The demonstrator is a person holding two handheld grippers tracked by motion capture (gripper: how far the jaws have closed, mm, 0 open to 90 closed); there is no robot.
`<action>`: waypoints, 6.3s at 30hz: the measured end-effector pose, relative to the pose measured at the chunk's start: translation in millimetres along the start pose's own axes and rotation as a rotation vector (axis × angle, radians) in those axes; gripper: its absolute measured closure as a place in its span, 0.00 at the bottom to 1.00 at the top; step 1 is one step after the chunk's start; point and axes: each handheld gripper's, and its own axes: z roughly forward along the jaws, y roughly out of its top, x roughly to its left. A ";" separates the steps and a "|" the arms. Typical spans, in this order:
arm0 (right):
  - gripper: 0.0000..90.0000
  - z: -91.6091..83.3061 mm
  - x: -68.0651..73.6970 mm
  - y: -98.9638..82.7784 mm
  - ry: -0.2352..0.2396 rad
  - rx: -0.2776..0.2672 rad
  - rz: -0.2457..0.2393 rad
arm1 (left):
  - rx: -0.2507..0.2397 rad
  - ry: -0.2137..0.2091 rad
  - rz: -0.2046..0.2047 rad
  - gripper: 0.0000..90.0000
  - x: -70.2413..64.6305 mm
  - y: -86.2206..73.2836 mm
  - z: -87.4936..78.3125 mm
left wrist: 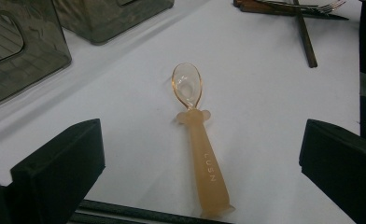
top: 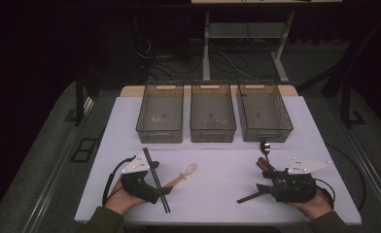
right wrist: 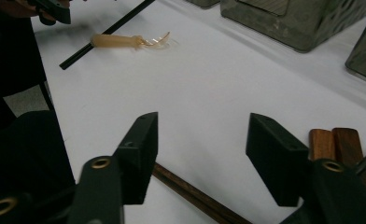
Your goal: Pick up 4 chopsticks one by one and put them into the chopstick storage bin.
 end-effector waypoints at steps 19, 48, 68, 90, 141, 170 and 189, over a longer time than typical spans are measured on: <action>1.00 23.8 19.6 -0.6 0.089 0.160 -0.074 | -0.003 0.000 -0.003 0.00 -1.0 -0.3 -0.6; 1.00 53.1 34.4 -3.7 0.068 0.324 -0.178 | 0.001 -0.001 -0.011 0.00 -0.1 -1.0 0.2; 1.00 67.4 34.1 7.0 0.024 0.327 -0.193 | 0.002 -0.004 -0.007 0.00 -0.9 -0.6 0.4; 1.00 79.7 30.8 16.8 -0.019 0.328 -0.178 | 0.004 -0.006 -0.005 0.00 -1.0 -0.5 0.9; 1.00 -61.0 -59.7 -33.5 -0.320 0.267 0.099 | 0.004 -0.011 -0.013 0.00 -1.5 -0.8 0.9; 1.00 -61.8 -58.2 -45.3 -0.281 0.316 0.094 | 0.013 -0.016 -0.001 0.00 -1.4 -0.7 1.1; 0.89 -39.6 -35.2 -32.3 -0.079 0.275 -0.119 | 0.013 -0.016 -0.005 0.00 -1.8 -0.9 2.3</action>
